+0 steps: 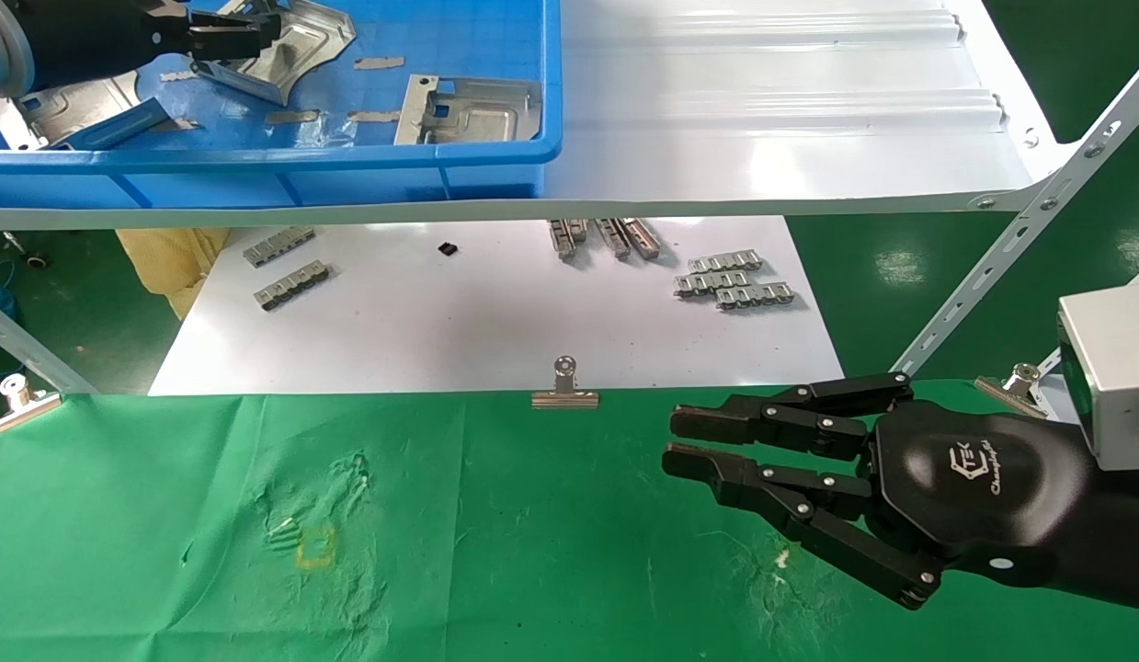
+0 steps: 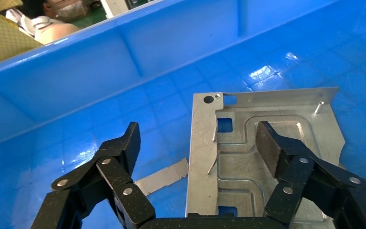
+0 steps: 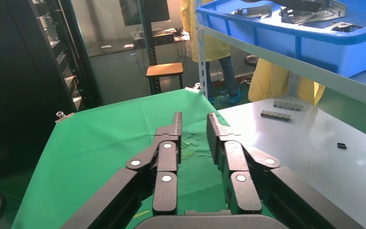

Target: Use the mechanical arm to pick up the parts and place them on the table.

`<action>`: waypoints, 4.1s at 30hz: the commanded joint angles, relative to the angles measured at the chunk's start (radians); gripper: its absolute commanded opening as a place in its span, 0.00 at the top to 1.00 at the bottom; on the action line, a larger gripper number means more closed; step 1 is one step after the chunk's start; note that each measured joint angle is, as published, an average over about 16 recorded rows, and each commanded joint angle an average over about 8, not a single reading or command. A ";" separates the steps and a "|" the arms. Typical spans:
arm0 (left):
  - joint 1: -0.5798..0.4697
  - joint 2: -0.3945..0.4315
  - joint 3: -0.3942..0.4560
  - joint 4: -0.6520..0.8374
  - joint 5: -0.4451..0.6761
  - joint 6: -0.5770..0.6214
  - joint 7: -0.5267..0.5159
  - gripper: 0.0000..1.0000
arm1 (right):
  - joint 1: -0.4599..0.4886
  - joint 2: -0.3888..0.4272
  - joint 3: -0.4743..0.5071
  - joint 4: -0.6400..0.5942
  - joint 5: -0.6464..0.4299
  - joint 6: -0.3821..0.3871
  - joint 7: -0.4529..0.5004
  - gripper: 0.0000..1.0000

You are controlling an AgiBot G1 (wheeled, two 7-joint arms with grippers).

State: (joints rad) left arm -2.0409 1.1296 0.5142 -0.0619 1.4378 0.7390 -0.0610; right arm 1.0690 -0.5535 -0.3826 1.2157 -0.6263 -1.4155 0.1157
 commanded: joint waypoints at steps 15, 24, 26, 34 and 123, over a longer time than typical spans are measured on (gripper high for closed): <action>-0.016 0.005 -0.012 0.053 -0.017 0.012 -0.004 1.00 | 0.000 0.000 0.000 0.000 0.000 0.000 0.000 0.00; -0.022 -0.001 -0.008 0.058 -0.012 0.025 -0.002 1.00 | 0.000 0.000 0.000 0.000 0.000 0.000 0.000 0.00; -0.023 -0.004 -0.010 0.057 -0.015 0.034 -0.001 1.00 | 0.000 0.000 0.000 0.000 0.000 0.000 0.000 0.00; -0.037 -0.045 -0.046 0.019 -0.068 0.162 0.024 1.00 | 0.000 0.000 0.000 0.000 0.000 0.000 0.000 0.00; 0.367 -0.261 0.175 0.027 -0.225 0.846 0.928 0.00 | 0.000 0.000 0.000 0.000 0.000 0.000 0.000 0.00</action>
State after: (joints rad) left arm -1.6733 0.8686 0.6889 -0.0369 1.2129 1.5843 0.8640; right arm 1.0687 -0.5534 -0.3825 1.2155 -0.6263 -1.4153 0.1157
